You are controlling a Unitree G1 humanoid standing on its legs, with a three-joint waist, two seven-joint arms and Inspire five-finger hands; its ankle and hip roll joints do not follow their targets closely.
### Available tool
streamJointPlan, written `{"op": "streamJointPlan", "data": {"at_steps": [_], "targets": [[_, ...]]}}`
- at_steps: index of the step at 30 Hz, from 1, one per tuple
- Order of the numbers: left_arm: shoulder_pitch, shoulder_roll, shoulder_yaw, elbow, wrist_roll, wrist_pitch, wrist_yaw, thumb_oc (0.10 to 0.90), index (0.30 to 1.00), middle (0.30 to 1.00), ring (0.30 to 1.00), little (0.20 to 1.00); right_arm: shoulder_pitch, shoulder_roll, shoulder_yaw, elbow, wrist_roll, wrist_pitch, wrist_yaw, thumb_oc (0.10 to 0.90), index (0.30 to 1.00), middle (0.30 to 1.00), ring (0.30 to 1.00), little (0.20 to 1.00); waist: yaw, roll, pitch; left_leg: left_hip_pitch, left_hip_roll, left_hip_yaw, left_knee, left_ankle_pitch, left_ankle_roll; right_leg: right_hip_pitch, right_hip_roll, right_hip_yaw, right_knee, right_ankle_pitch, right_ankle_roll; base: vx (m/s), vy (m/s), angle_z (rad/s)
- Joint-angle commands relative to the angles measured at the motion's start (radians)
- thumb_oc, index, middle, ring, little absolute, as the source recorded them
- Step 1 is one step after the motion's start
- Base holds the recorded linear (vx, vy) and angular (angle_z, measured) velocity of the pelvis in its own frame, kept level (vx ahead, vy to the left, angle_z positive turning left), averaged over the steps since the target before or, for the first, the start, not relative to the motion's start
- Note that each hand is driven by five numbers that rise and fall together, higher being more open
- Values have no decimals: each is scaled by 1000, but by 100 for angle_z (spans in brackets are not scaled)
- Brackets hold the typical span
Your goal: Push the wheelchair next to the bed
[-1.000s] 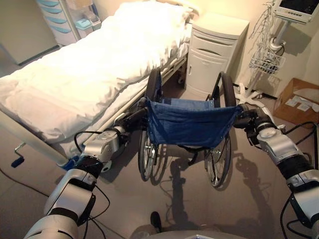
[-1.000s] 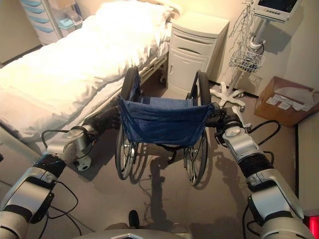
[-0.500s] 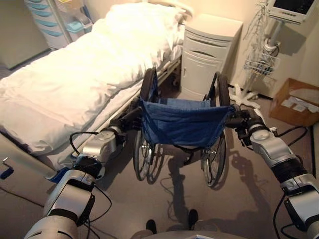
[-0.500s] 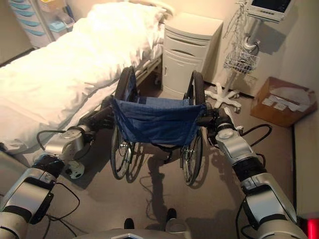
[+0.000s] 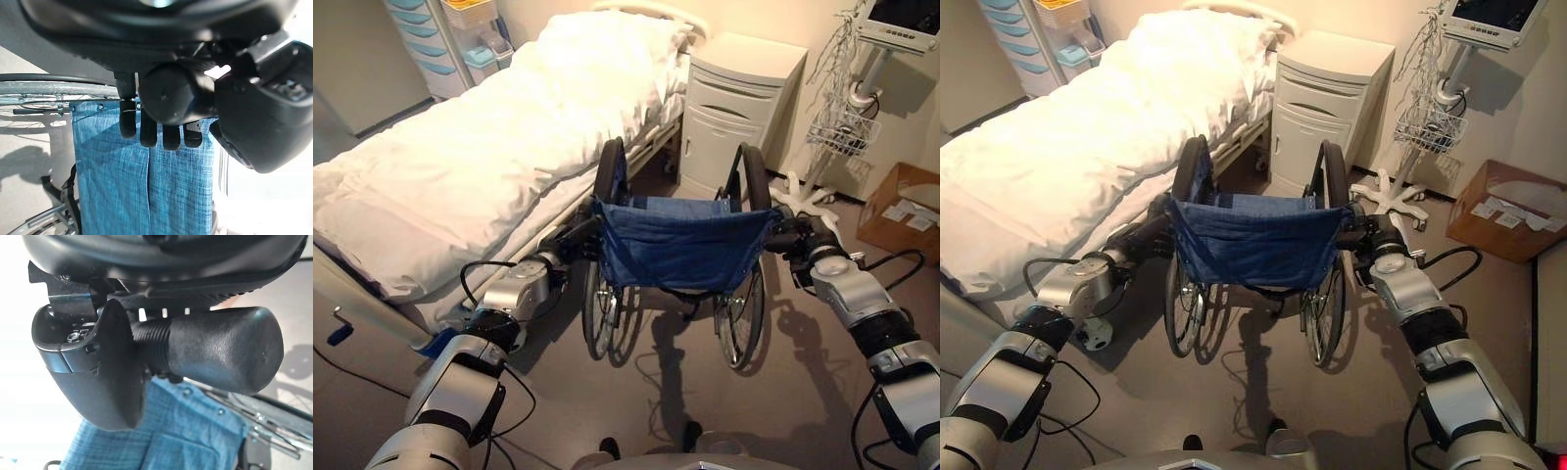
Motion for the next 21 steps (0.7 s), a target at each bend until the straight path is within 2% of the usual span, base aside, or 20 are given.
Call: {"op": "streamJointPlan", "data": {"at_steps": [1,2,3,4,6,7,13,14,15,16,17,18,19,21], "targets": [[-100,25,35,-22,1,-100,0,400,300,300,300,300,-47,84,80,-55,171,-139,50,400,300,300,300,300,43,-6,-9,-14,-30,59,250,22,-2,3,10,30,23,27,7,116,16,-6],[-98,23,33,-23,4,-103,-2,400,300,300,300,300,-51,88,81,-48,168,-141,46,400,300,300,300,300,49,-4,-5,-17,-27,61,207,17,3,20,13,32,20,20,11,172,100,-21],[-95,25,30,-30,0,-106,-4,400,300,300,300,300,-59,93,83,-41,163,-141,37,400,300,300,300,300,63,3,-4,-28,-34,58,63,21,13,47,19,38,4,13,21,161,115,-18],[-96,26,28,-31,-4,-108,-4,400,300,300,300,300,-60,94,84,-41,163,-140,32,400,300,300,300,300,69,6,-7,-37,-37,55,20,35,13,54,23,39,-3,12,22,147,105,-15],[-102,27,19,-28,-16,-111,-5,400,300,300,300,300,-64,90,85,-37,176,-141,23,400,300,300,300,300,77,2,-6,-63,-48,31,53,34,16,62,18,47,-3,7,19,87,59,-22],[-108,16,18,-26,-9,-109,-2,400,300,300,300,300,-68,87,87,-29,181,-144,21,400,300,300,300,300,74,1,-14,-42,-68,30,17,-18,35,59,10,50,-3,5,28,105,107,-35],[-116,19,19,-9,-9,-93,5,400,300,300,300,300,-26,74,67,-28,166,-166,58,400,300,300,300,300,52,23,-49,55,-90,45,-115,-17,43,57,21,34,-22,12,40,84,82,-7],[-117,25,20,-3,-12,-93,4,400,300,300,300,300,-15,72,63,-32,166,-168,66,571,556,556,556,556,47,27,-56,65,-94,42,-136,-15,45,51,25,37,-22,13,42,52,62,2],[-117,27,19,-1,-11,-92,3,400,300,300,300,300,-12,71,62,-32,165,-168,66,709,764,764,764,764,46,29,-57,68,-96,42,-143,-13,45,49,25,37,-23,13,43,45,73,-1],[-117,32,17,7,-7,-97,5,400,300,300,300,300,-1,69,58,-31,164,-171,68,800,900,900,900,900,44,34,-63,79,-98,44,-173,-6,48,45,29,34,-28,16,45,30,59,-2],[-118,35,17,11,-4,-97,7,563,545,545,545,545,1,68,58,-30,167,-173,66,800,900,900,900,900,43,35,-65,83,-100,46,-183,-4,49,45,30,31,-32,17,46,24,51,-2],[-117,36,18,12,1,-96,9,634,651,651,651,651,3,67,56,-30,166,-173,67,800,900,900,900,900,43,36,-65,85,-101,45,-189,-4,50,45,31,30,-34,18,47,10,45,-3],[-115,40,21,11,10,-89,19,800,900,900,900,900,5,64,51,-29,166,-175,68,800,900,900,900,900,43,37,-67,89,-103,47,-198,-2,52,44,32,29,-39,20,47,-2,55,-2],[-115,46,22,13,20,-94,23,800,900,900,900,900,4,59,47,-32,173,-174,61,800,900,900,900,900,42,37,-67,90,-107,50,-202,-3,55,43,31,28,-42,24,50,-14,62,-3]]}}
